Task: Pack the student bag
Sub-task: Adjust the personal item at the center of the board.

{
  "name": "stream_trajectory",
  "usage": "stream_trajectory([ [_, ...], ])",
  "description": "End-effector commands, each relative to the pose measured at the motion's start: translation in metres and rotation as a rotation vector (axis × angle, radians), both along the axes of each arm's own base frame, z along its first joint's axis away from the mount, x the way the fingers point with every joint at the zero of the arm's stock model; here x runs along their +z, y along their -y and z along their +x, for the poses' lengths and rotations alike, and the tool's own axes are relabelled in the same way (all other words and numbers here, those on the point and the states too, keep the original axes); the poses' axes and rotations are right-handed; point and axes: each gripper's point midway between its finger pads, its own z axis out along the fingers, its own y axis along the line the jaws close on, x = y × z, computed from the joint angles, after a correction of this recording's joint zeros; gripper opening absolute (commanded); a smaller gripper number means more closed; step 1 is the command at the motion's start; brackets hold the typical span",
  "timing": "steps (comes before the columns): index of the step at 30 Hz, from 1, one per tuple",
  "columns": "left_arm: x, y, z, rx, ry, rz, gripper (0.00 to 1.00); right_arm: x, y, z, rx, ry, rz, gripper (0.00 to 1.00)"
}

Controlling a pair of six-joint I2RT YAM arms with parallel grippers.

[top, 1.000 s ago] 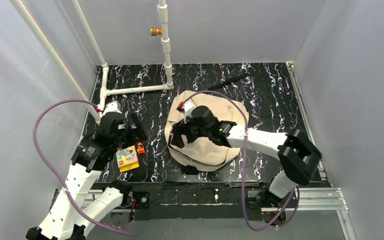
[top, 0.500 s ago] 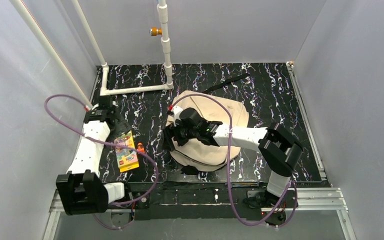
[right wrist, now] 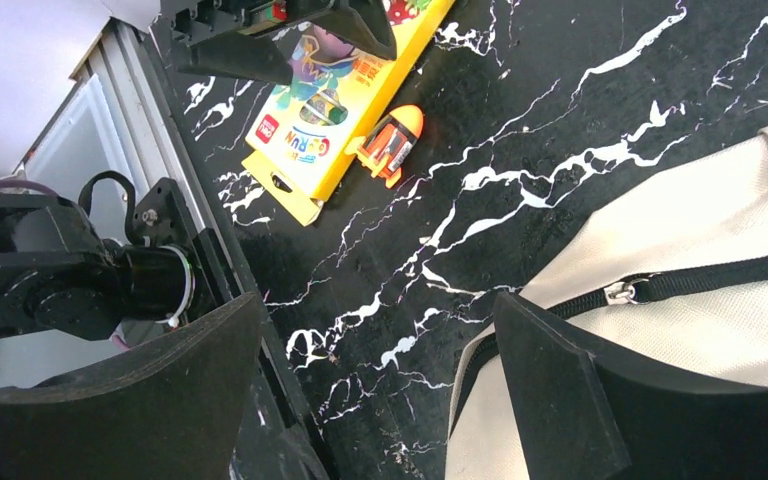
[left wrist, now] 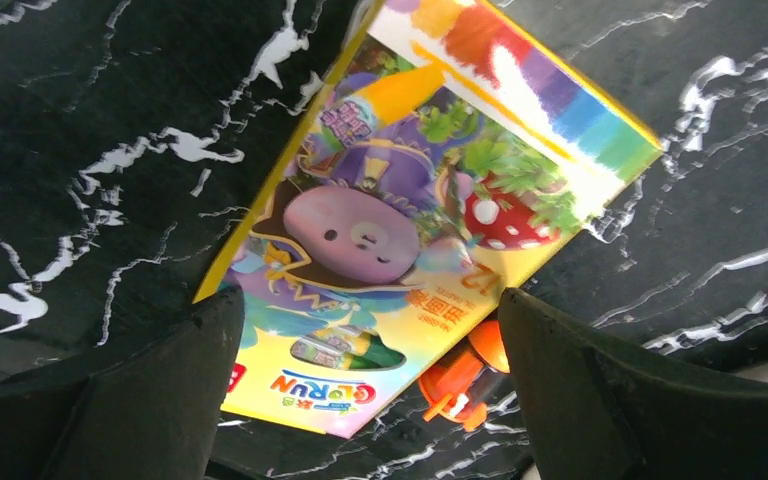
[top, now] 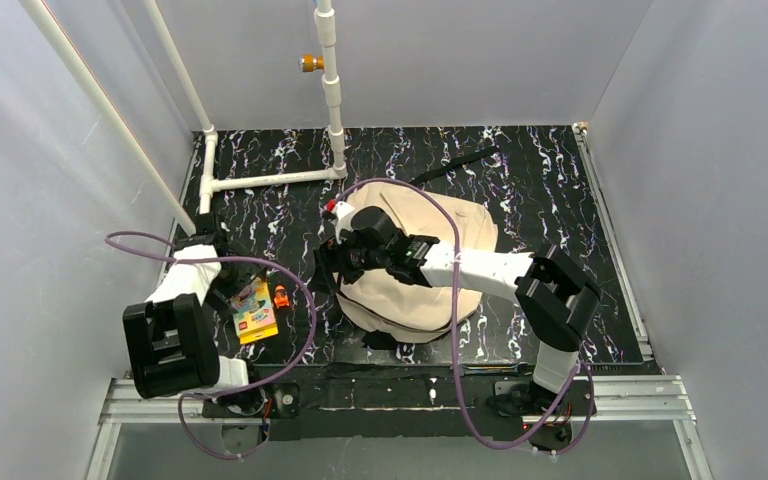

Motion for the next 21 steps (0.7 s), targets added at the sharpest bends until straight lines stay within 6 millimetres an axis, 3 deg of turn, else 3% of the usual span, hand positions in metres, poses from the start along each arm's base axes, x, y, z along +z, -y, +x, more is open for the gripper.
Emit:
stream_trajectory([
  [1,-0.013,0.048,0.006,-0.006,0.091,-0.264,0.98,0.010,-0.012,0.007,0.010,0.046,0.025,0.94],
  [6,0.003,0.090,0.010,0.015,0.219,-0.498,0.87,-0.012,-0.001,0.005,0.017,0.052,-0.035,0.94],
  [13,0.022,0.123,-0.005,0.032,0.291,-0.661,0.85,-0.030,-0.002,-0.019,0.045,0.027,-0.071,0.94],
  [17,0.029,0.123,-0.017,-0.015,0.299,-0.625,0.85,-0.038,-0.007,-0.022,0.050,-0.013,-0.072,0.94],
  [21,0.038,0.101,-0.030,-0.085,0.256,-0.449,0.88,-0.050,-0.013,-0.020,0.065,0.009,-0.099,0.94],
])
